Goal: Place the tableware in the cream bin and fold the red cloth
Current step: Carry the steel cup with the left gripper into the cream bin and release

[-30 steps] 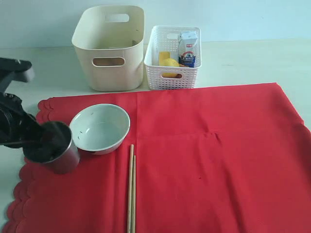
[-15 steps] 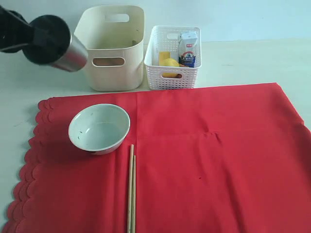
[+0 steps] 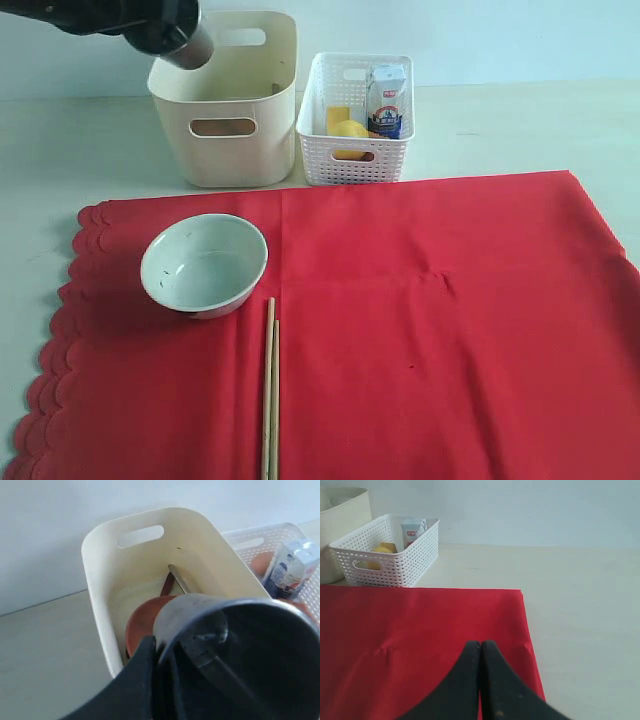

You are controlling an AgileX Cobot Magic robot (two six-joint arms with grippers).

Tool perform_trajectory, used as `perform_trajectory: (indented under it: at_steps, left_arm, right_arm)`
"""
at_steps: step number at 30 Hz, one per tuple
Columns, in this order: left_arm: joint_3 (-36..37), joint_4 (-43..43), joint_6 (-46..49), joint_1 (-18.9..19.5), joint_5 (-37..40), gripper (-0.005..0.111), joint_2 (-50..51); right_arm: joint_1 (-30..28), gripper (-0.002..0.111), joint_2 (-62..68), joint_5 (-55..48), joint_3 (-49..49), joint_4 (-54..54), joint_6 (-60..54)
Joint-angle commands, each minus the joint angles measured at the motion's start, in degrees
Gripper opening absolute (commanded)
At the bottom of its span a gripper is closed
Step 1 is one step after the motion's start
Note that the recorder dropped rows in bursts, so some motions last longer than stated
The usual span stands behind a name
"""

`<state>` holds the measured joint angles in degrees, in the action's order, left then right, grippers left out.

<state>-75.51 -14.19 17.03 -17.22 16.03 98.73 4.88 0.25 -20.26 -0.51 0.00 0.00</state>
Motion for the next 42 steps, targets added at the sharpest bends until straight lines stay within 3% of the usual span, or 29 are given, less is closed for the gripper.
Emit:
perform_trajectory:
  at_steps: [1, 11, 18, 20, 26, 28, 34, 42]
  left_arm:
    - [-8.4, 0.1, 1.3, 0.2, -1.3, 0.000, 8.6]
    - [-26.4, 0.1, 2.1, 0.8, 5.4, 0.000, 26.9]
    - [-33.0, 0.1, 2.5, 0.6, 12.8, 0.004, 33.0]
    - [-33.3, 0.1, 2.5, 0.6, 13.2, 0.012, 33.1]
    - [-33.3, 0.5, 2.6, 0.6, 13.4, 0.052, 32.3]
    - [-33.3, 0.5, 2.6, 0.6, 14.4, 0.060, 31.6]
    - [-33.3, 3.0, 2.4, 0.6, 21.1, 0.062, 26.4]
    - [-33.3, 3.0, 1.7, 0.6, 37.7, 0.062, 18.6]
  right_arm:
    - [-0.2, 0.000, -0.3, 0.2, 0.2, 0.0, 0.0]
    - [-0.2, 0.000, -0.3, 0.2, 0.2, 0.0, 0.0]
    - [-0.2, 0.000, -0.3, 0.2, 0.2, 0.0, 0.0]
    - [-0.2, 0.000, -0.3, 0.2, 0.2, 0.0, 0.0]
    - [-0.2, 0.000, -0.3, 0.2, 0.2, 0.0, 0.0]
    - [-0.2, 0.000, -0.3, 0.2, 0.2, 0.0, 0.0]
    - [-0.2, 0.000, -0.3, 0.2, 0.2, 0.0, 0.0]
    - [-0.2, 0.000, -0.3, 0.2, 0.2, 0.0, 0.0]
